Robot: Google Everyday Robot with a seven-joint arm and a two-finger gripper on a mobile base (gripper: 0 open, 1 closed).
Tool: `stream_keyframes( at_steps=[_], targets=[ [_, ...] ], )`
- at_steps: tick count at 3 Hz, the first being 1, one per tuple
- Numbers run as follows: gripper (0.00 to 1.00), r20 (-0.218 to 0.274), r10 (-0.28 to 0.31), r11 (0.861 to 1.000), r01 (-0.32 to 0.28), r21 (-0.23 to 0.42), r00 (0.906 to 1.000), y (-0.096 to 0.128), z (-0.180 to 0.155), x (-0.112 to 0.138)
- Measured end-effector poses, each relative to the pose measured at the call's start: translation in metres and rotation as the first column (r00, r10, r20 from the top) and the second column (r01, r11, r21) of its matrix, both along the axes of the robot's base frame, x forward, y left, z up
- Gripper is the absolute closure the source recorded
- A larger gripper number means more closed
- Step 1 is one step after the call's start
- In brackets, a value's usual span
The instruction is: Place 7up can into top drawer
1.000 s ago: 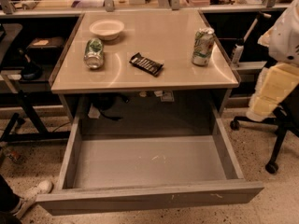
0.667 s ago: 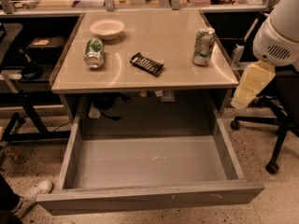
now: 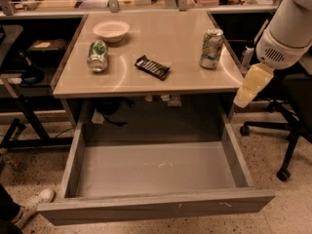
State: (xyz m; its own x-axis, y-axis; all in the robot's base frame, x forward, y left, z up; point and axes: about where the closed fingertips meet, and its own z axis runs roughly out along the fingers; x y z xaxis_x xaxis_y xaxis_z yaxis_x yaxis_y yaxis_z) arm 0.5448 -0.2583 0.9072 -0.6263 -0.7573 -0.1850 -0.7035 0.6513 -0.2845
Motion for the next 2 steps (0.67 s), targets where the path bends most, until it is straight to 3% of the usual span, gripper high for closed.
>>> stream_keyframes(
  at_steps=[1,2],
  targets=[
    [0.0,0.014,0.001,1.0,-0.001,0.006,0.9999,0.002,-0.002,0.001],
    [0.0,0.044,-0.063,0.99,0.056,0.133,0.9971,0.013,-0.005,0.024]
  ],
)
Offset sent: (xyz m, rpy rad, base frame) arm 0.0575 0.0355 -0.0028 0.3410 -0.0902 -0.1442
